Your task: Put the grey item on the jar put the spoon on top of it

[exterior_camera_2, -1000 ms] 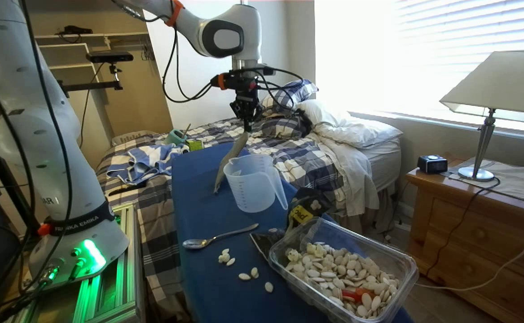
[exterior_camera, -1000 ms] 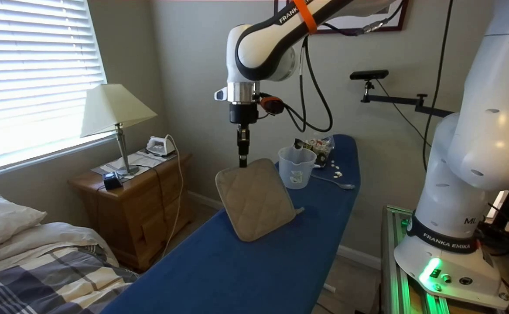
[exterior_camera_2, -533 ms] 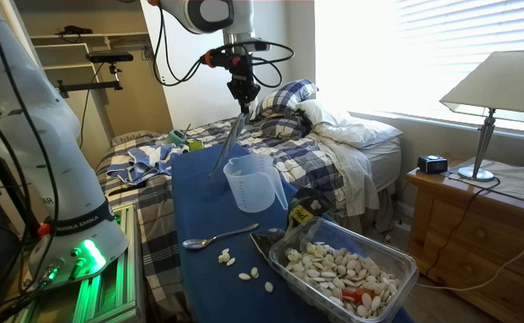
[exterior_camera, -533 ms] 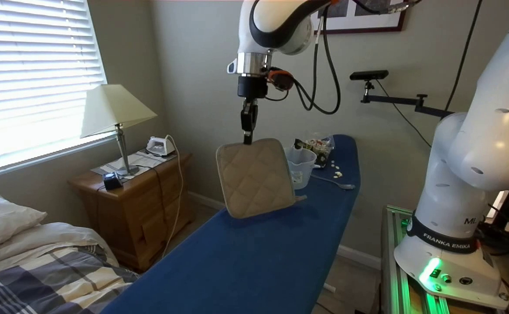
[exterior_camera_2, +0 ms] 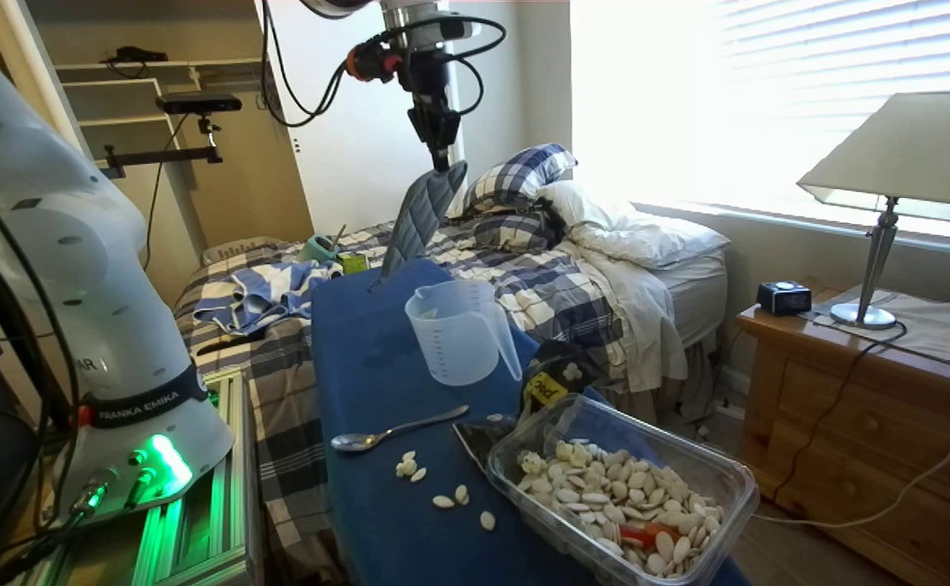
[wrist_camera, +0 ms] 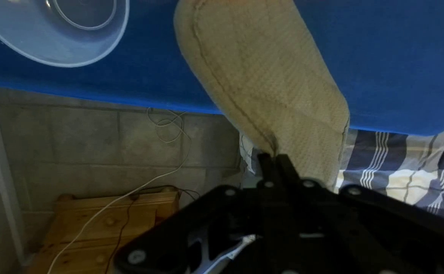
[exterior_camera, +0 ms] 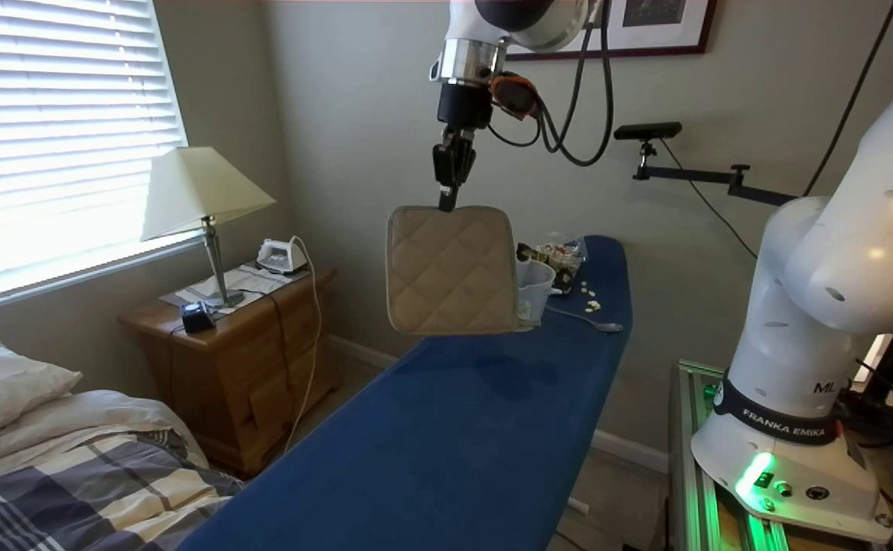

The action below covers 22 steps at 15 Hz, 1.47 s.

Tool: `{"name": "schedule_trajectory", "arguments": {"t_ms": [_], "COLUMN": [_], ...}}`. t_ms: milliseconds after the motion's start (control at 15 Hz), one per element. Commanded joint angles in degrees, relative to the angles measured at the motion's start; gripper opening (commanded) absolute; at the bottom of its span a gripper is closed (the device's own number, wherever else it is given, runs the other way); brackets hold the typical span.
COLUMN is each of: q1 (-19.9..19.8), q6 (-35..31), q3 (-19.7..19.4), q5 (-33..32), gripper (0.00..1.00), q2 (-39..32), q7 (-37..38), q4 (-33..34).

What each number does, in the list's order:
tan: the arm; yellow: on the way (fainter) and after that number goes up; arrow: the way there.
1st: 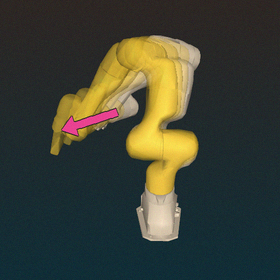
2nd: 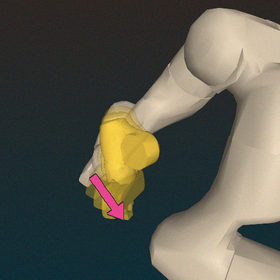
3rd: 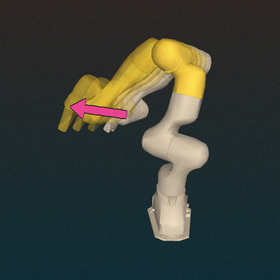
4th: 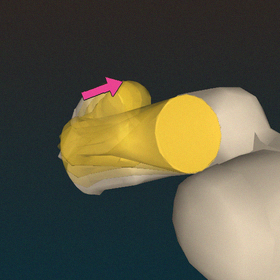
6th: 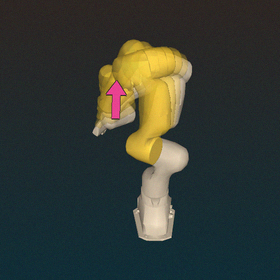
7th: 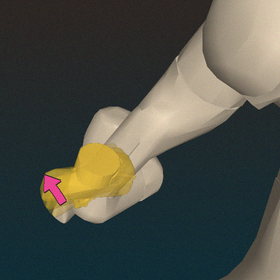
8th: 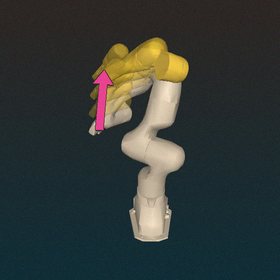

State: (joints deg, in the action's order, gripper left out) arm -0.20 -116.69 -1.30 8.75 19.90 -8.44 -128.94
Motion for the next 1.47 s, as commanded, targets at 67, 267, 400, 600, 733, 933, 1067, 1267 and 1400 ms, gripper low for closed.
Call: {"name": "schedule_trajectory", "arguments": {"t_ms": [67, 267, 400, 600, 733, 933, 1067, 1267, 1400], "q1": [-3.07, -5.31, -7.04, -8.8, -9.45, -10.19, -10.2, -10.42, -10.52], "q6": [3.86, 5.79, 5.99, 3.11, 2.32, 0.47, -0.85, -2.19, -3.27], "q3": [-3.24, -6.63, -8.61, -11.21, -12.99, -15.39, -16.88, -18.85, -19.68], "q5": [-1.11, -0.72, -1.55, -1.61, -0.97, -0.65, 0.04, 0.47, 0.62], "gripper": [0.01, 0.01, 0.01, 0.01, 0.01, 0.01, 0.01, 0.01, 0.01], "q2": [8.02, 11.12, 11.89, 11.39, 10.92, 9.78, 9.16, 8.26, 7.22], "q7": [3.09, 1.49, 0.67, -0.94, -2.57, -4.94, -6.63, -8.46, -9.09], "q4": [-3.0, -4.17, -4.94, -6.69, -7.04, -7.05, -7.25, -7.34, -7.6]}}
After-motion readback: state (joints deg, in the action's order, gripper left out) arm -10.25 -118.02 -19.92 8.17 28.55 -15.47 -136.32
